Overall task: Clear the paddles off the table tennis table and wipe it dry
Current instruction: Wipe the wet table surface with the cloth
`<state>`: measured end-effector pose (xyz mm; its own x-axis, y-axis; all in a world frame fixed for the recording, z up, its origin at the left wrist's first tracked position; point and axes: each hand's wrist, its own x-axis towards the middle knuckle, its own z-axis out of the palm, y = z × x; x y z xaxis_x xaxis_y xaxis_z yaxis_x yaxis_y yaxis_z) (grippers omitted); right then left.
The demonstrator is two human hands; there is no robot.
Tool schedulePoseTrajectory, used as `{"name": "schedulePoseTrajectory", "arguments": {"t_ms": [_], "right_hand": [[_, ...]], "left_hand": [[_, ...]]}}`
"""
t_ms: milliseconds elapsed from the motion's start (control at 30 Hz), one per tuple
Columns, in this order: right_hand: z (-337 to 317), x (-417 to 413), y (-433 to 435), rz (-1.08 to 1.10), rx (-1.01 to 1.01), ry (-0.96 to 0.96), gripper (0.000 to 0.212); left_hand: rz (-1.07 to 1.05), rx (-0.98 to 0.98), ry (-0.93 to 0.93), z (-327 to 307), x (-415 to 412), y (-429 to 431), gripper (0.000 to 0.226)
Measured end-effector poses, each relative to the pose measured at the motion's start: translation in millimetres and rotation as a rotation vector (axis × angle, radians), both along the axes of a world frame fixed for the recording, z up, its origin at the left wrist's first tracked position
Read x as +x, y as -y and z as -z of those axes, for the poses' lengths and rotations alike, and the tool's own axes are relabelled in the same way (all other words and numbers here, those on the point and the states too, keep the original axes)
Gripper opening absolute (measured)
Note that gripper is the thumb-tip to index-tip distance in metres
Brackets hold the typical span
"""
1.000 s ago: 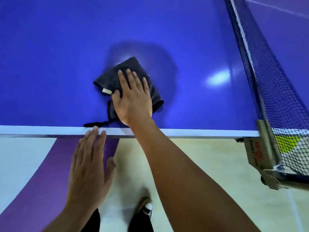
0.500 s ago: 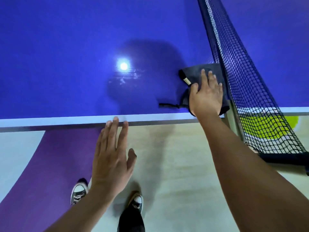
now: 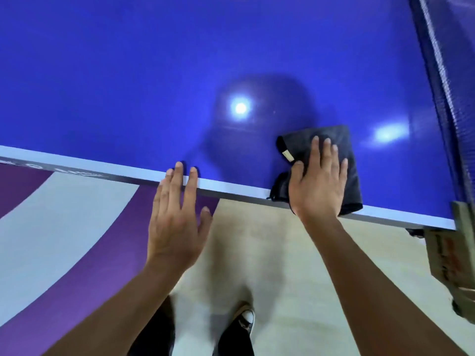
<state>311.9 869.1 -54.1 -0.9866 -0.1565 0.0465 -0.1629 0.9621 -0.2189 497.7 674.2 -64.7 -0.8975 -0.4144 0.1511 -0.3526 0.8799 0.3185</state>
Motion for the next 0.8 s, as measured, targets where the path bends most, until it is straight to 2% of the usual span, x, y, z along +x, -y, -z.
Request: {"name": "schedulePoseTrajectory", "arguments": {"t_ms": [233, 500, 667, 800], "right_hand": [[10, 67, 170, -0.325, -0.089, -0.117, 0.065], [9, 135, 331, -0.533, -0.165, -0.068, 0.059], [6, 127, 385, -0.528, -0.142, -0.003, 0.061], [6, 108, 408, -0.441, -0.113, -0.021, 0.061]], "left_hand": [[-0.119, -0.066, -0.056, 2, 33, 109, 0.063], [-0.161, -0.109, -0.073, 3, 71, 238, 0.053], [-0.141, -0.084, -0.116, 5, 74, 295, 0.049], [-0.127, -0.053, -0.068, 1, 62, 323, 0.053]]}}
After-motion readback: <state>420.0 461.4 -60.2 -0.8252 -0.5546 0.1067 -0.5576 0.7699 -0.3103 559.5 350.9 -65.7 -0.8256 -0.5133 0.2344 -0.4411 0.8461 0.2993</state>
